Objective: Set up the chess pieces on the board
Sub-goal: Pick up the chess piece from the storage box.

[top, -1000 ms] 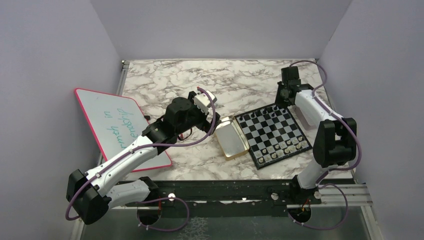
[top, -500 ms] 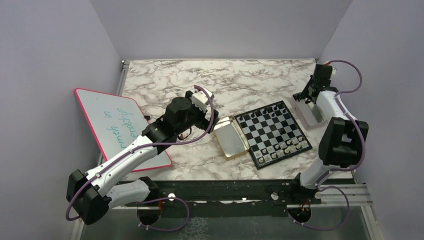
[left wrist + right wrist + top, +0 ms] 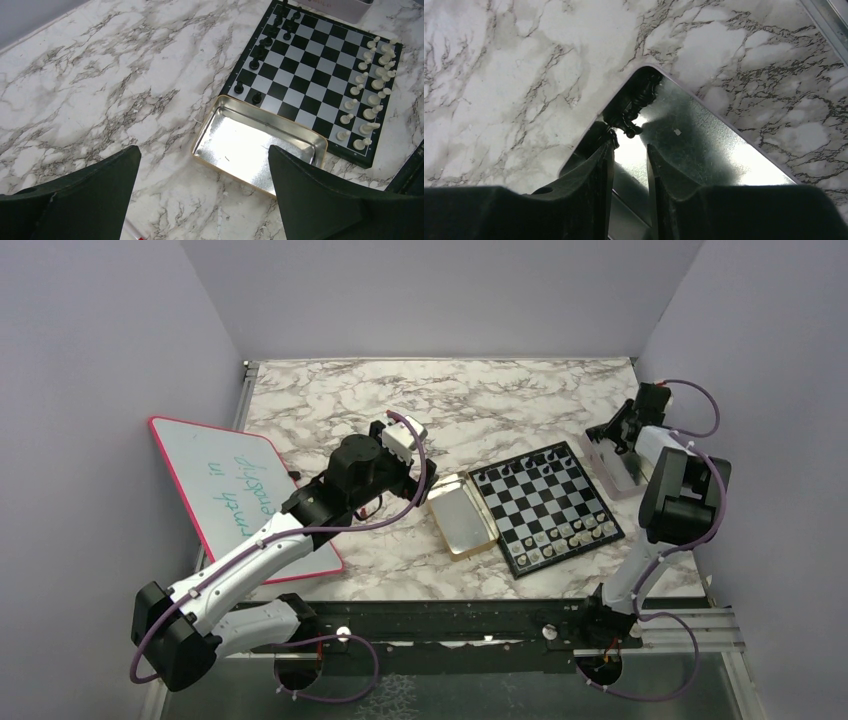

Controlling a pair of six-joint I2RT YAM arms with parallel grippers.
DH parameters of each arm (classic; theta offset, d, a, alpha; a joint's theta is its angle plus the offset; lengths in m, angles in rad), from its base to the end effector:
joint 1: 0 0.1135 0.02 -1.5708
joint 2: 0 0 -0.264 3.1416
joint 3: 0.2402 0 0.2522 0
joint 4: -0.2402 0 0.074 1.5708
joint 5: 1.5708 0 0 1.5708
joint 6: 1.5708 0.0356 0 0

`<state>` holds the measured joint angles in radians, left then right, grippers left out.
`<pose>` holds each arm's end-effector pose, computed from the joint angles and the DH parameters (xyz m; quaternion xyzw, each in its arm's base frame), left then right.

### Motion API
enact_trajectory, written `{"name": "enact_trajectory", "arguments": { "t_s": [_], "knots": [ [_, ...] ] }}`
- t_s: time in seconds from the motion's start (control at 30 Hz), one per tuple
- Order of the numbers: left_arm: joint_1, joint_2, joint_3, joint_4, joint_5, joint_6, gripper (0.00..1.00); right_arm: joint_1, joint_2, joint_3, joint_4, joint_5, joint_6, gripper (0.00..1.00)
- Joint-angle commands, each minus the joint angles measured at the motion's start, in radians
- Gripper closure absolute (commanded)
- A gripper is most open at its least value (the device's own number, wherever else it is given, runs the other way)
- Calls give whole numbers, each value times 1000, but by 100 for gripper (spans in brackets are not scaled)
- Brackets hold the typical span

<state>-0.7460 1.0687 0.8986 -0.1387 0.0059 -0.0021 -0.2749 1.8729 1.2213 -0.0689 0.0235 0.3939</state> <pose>0.1827 -0.1691 0.3293 0.2951 0.7516 -0.2178 0.5483 0.3964 -0.1127 0.1924 0.3035 0.8589 0.0138 0.4123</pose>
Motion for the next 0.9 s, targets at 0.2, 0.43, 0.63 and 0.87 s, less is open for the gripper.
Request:
{"name": "enact_trajectory", "arguments": {
  "t_s": [0.2,0.43,0.63,0.87],
  "knots": [
    [3,-14,-12,33,5,30,1,-32,51,-13,42,-124,-81,61],
    [5,-12,-16,34,20,37,1,-32,94,29,11,-153,-141,61],
    [5,-4,-14,33,24,39,1,-32,119,63,-10,-166,-186,60],
    [7,-5,-17,36,25,40,1,-33,148,90,-12,-171,-225,60]
  ]
}}
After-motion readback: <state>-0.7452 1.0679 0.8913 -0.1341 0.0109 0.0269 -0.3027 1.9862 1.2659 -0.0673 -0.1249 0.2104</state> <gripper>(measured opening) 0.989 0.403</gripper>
